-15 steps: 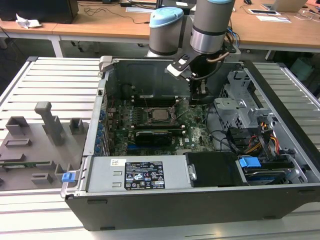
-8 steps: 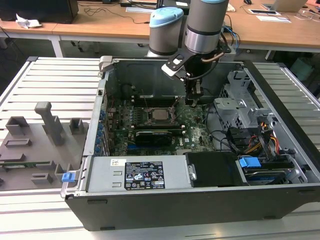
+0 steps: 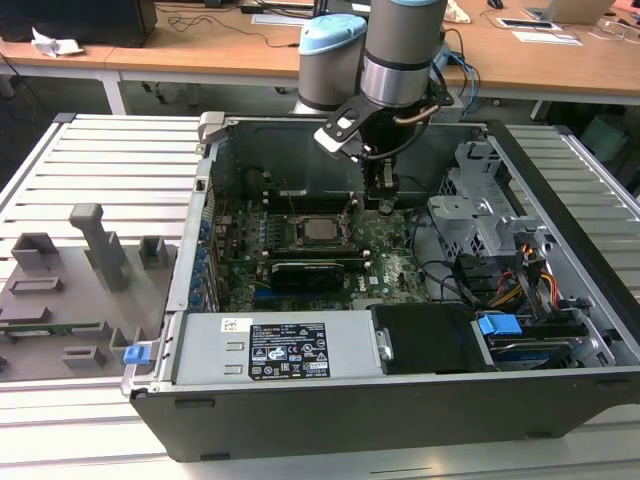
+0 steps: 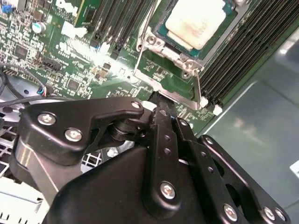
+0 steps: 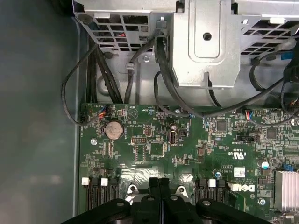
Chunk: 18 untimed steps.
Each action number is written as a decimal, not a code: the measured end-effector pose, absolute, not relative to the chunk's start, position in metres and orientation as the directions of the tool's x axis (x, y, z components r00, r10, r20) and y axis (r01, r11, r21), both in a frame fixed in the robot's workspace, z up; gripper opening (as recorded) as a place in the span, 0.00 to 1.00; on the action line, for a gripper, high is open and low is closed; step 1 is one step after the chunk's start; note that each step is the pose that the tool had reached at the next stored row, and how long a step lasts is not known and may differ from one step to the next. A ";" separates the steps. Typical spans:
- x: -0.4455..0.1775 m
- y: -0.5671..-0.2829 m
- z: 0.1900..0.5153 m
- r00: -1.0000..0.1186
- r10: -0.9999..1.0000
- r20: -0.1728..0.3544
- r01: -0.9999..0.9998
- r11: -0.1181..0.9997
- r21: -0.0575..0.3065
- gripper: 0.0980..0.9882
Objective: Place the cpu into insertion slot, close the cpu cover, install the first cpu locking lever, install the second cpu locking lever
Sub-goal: 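Close the cpu cover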
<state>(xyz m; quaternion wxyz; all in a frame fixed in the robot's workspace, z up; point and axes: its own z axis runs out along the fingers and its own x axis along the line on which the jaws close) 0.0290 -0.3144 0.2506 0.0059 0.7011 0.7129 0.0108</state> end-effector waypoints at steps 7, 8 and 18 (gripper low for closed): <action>-0.005 -0.314 0.244 -0.017 1.000 0.006 1.000 0.017 0.023 0.01; -0.006 -0.314 0.244 -0.017 1.000 0.006 1.000 0.017 0.023 0.01; -0.022 -0.313 0.240 -0.017 1.000 0.006 1.000 0.017 0.024 0.01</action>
